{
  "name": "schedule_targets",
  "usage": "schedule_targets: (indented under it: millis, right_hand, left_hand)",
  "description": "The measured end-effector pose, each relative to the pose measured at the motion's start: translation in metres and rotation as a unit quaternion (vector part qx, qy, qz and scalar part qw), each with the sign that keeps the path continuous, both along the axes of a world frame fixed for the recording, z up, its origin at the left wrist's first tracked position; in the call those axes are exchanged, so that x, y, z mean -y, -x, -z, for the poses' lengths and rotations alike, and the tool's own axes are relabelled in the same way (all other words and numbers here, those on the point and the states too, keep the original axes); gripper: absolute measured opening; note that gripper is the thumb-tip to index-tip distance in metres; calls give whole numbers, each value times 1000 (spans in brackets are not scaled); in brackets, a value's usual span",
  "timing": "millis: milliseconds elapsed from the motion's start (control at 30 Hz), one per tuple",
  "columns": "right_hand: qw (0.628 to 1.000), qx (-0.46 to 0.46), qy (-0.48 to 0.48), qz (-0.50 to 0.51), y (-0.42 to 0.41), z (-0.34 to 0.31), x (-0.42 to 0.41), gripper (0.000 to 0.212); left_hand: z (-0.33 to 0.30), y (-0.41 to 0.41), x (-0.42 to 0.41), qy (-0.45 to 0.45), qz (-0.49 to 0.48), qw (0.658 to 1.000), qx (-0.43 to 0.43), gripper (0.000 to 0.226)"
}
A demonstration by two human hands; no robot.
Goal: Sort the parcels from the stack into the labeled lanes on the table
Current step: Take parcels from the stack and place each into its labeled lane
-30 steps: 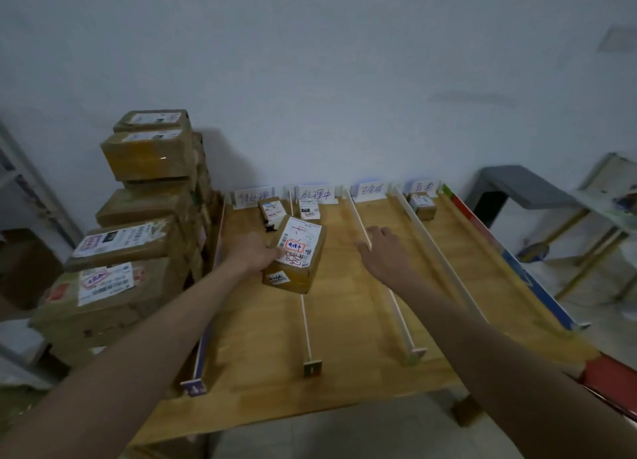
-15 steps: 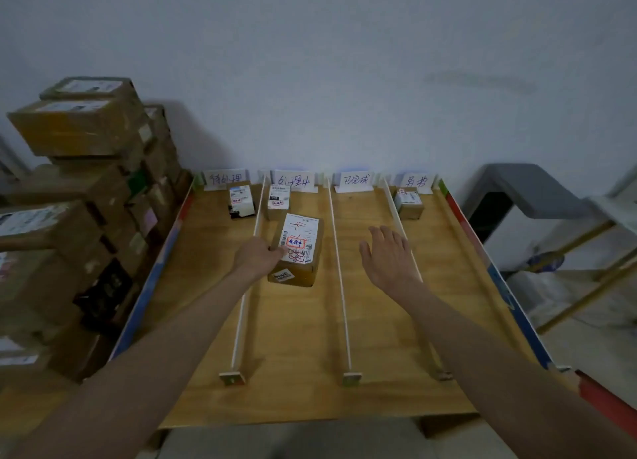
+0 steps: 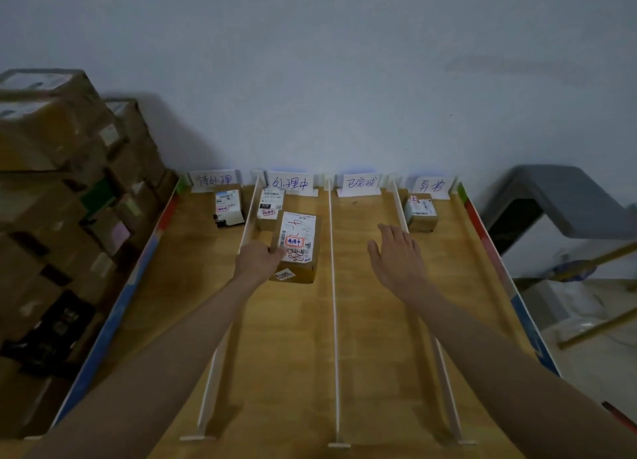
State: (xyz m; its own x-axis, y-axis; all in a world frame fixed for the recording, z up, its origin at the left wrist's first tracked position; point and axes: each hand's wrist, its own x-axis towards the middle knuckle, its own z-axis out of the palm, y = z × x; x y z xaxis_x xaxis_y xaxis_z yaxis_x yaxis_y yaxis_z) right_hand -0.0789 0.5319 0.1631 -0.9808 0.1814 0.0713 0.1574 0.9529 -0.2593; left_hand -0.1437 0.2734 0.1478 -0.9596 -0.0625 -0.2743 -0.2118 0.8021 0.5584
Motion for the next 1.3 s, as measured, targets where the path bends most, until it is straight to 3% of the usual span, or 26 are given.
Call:
schedule_targets:
  millis: [300, 600, 1300]
  right_hand:
    - [999, 19, 41, 20, 116, 55, -29, 50]
    - [997, 52, 42, 30, 175, 106, -54, 47]
    - [995, 85, 35, 48, 173, 137, -66, 46]
  left_hand:
    - [58, 132, -34, -44, -3, 999, -10, 37]
    - [124, 227, -69, 4, -14, 1000, 21, 42]
    - [165, 253, -81, 20, -30, 995, 88, 41]
